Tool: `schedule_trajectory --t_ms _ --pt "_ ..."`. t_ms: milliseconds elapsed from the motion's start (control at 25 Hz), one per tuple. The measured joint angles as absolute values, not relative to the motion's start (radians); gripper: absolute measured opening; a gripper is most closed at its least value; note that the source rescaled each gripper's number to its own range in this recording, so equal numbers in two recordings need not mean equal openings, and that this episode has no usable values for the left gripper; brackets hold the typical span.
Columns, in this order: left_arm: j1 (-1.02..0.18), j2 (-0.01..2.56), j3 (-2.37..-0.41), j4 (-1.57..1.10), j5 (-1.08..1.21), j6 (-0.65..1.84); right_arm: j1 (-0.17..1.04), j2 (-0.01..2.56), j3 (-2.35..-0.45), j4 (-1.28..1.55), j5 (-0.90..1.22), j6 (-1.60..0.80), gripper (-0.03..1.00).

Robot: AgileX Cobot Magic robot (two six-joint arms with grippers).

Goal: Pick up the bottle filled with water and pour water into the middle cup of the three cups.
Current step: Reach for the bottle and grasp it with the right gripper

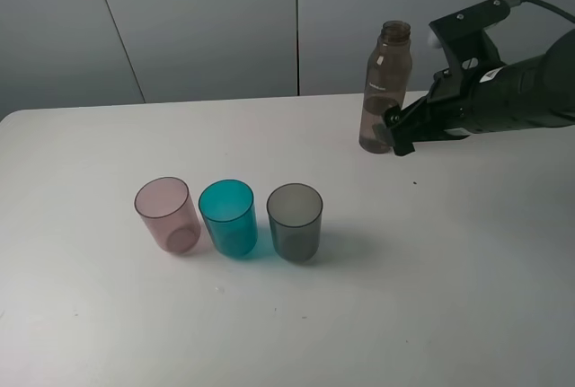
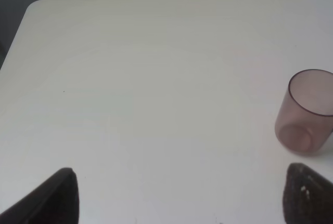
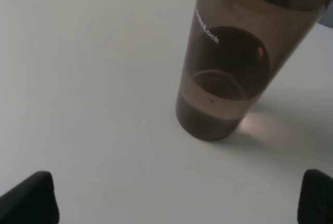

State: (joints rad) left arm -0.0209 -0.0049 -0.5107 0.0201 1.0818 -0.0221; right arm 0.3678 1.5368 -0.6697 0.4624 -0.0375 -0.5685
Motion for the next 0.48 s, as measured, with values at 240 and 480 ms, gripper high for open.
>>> schedule_trajectory --t_ms 240,480 --pt "-0.021 -0.005 -0.511 0.020 1.082 -0.022 0.368 1.601 -0.670 0.459 -0.100 -0.527 1.00" --pt "-0.021 -0.005 -0.511 0.020 1.082 -0.022 0.368 1.698 -0.670 0.404 -0.146 -0.423 1.00"
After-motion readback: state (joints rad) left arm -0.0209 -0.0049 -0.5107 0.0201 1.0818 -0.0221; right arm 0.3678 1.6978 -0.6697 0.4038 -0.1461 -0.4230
